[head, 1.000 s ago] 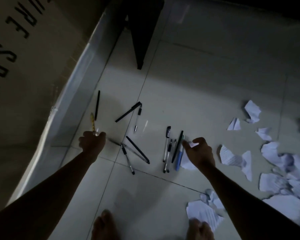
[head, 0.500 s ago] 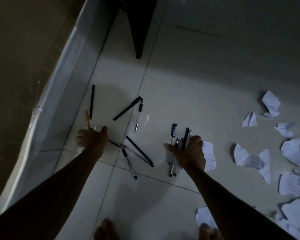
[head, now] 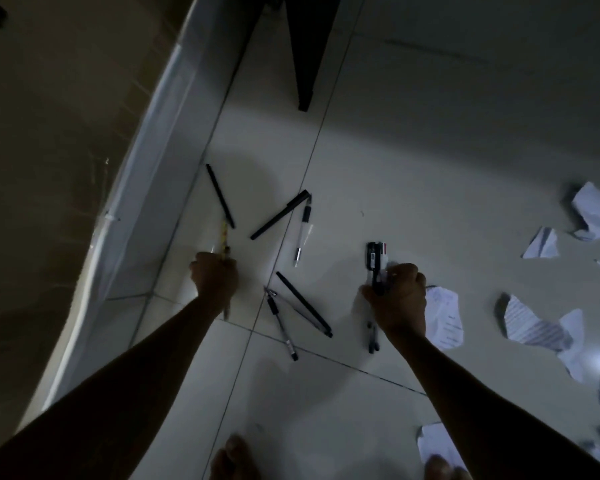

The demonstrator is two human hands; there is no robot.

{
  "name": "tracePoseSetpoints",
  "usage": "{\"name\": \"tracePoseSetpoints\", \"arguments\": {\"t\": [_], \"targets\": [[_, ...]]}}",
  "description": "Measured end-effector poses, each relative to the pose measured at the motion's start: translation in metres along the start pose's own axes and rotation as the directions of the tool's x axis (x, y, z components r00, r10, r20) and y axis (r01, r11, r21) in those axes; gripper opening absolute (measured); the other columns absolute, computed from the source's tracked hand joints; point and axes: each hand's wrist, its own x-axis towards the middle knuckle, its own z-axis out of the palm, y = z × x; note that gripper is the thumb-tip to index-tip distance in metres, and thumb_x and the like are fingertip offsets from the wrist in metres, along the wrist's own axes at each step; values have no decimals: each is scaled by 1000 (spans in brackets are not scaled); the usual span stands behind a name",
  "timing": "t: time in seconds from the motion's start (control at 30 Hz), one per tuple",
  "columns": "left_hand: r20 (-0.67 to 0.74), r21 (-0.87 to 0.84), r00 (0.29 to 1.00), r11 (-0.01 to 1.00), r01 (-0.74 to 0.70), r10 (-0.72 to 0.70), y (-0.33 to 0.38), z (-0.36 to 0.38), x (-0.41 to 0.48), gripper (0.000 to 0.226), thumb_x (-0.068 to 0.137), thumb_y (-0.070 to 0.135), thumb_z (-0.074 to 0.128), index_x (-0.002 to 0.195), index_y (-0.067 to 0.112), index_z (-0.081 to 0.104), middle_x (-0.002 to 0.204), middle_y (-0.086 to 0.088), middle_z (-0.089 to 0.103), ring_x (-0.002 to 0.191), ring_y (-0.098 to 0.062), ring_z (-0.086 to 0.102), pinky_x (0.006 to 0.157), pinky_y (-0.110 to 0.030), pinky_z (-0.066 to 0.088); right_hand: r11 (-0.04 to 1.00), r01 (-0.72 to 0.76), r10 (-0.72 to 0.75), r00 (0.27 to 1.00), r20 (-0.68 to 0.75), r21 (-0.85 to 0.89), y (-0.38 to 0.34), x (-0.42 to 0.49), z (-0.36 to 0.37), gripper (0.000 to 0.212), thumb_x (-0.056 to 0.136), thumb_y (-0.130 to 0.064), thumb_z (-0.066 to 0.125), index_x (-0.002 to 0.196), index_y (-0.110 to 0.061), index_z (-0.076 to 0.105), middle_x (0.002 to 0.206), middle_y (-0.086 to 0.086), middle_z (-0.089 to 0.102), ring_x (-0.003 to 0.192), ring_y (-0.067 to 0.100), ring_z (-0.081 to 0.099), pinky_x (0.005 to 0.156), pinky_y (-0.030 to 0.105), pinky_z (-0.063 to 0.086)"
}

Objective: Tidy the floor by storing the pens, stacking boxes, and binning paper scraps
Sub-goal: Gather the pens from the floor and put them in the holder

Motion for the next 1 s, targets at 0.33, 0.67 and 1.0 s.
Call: {"name": "tracePoseSetpoints", "arguments": {"t": [0.33, 0.67, 1.0], "targets": [[13, 26, 995, 994, -103, 103, -16, 10, -36, 21, 88, 15, 56, 103, 1, 50, 95, -9, 51, 76, -17, 48, 54, -20, 36, 996, -77, 78, 997, 29, -35, -12, 1, 7, 36, 80, -25, 69, 109, -6, 60, 101, 12, 64, 98, 31, 60, 81, 36, 49], [47, 3, 984, 985, -170, 170, -29, 31, -62, 32, 85, 5, 61, 111, -1, 43, 109, -17, 45, 94, -25, 42, 76, -34, 45, 996, -37, 40, 999, 29, -79, -13, -12, 18, 32, 96, -23, 52, 113, 3, 49, 113, 25, 53, 105, 39, 52, 85, 40, 42], [-18, -17, 963, 963, -269, 268, -55, 48, -77, 31, 87, -16, 32, 112, -7, 48, 110, -23, 46, 100, -33, 41, 86, -30, 33, 990, -61, 74, 993, 97, -127, -22, -16, 18, 30, 94, -13, 50, 118, 4, 43, 120, 26, 47, 111, 41, 48, 93, 45, 41]]}}
